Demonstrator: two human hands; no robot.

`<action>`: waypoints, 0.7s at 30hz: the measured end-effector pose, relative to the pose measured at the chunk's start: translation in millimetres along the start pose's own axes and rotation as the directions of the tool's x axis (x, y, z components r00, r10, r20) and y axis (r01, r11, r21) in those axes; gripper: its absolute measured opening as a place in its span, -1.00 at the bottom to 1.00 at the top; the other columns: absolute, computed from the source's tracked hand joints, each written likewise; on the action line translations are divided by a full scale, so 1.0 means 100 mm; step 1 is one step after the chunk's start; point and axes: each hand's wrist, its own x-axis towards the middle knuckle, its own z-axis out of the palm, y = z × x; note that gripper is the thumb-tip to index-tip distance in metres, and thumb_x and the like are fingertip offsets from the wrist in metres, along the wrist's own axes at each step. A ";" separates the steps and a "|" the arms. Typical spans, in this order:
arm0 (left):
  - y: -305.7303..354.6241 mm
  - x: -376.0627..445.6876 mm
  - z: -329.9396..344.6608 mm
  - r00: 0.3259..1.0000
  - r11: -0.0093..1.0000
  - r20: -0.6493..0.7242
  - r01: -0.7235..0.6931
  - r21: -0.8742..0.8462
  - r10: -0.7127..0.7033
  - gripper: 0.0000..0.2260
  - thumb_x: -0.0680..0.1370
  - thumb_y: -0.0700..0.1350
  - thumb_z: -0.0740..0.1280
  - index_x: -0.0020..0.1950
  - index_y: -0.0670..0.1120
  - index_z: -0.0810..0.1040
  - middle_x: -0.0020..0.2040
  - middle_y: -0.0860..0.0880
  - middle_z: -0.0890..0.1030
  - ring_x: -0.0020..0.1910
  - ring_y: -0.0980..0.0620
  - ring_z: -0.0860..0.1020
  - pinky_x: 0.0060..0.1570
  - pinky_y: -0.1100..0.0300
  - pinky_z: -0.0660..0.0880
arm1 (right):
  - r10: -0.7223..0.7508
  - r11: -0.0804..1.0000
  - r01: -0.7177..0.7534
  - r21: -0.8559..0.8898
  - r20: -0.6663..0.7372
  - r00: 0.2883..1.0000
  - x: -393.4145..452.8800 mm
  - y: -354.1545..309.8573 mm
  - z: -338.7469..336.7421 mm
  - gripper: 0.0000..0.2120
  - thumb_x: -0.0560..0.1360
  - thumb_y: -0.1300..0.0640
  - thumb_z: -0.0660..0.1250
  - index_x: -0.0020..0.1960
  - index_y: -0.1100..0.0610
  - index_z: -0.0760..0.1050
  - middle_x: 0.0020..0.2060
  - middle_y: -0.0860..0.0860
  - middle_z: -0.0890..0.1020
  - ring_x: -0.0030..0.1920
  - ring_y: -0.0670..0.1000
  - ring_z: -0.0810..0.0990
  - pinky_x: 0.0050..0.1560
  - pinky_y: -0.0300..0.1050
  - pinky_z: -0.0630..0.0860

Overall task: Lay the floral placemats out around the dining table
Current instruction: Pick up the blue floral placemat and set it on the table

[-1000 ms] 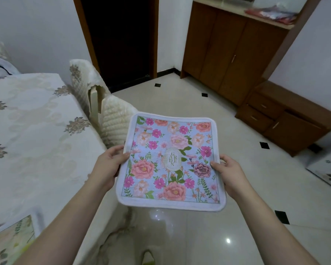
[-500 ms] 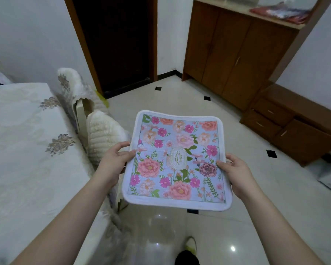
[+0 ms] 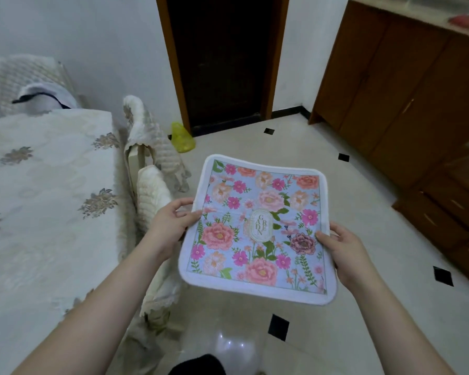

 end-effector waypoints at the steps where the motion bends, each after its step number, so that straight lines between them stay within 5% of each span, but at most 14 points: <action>1: 0.01 0.06 -0.01 1.000 1.000 -0.014 0.007 -0.013 -0.007 -0.74 0.54 -0.24 0.41 0.21 -0.11 0.53 -0.09 -0.25 0.70 -0.24 -0.14 0.69 -0.18 -0.08 0.65 | 0.003 1.000 -0.003 -0.006 0.011 1.000 0.10 -0.04 0.03 -0.83 0.58 0.28 0.30 0.15 0.16 0.53 -0.09 0.20 0.72 -0.11 0.23 0.71 -0.12 0.14 0.64; 10: 0.13 0.78 -0.29 0.991 0.993 -0.129 0.013 -0.119 -0.029 -0.81 0.54 -0.26 0.40 0.13 -0.09 0.54 -0.17 -0.16 0.72 -0.29 -0.06 0.69 -0.36 0.12 0.61 | 0.030 0.995 -0.018 -0.095 0.128 0.991 1.10 -0.42 0.62 -0.84 0.57 0.27 0.30 0.14 0.17 0.53 -0.09 0.19 0.72 -0.12 0.23 0.71 -0.17 0.10 0.64; 21: 0.38 1.42 -0.70 0.952 0.984 -0.304 -0.022 -0.179 -0.034 -0.75 0.52 -0.21 0.45 0.18 -0.11 0.55 -0.07 -0.23 0.71 -0.11 -0.23 0.70 -0.05 -0.20 0.63 | 0.049 0.985 0.004 -0.172 0.307 0.950 2.07 -0.92 1.50 -0.85 0.59 0.27 0.28 0.14 0.18 0.52 -0.09 0.21 0.71 -0.11 0.25 0.71 -0.17 0.12 0.65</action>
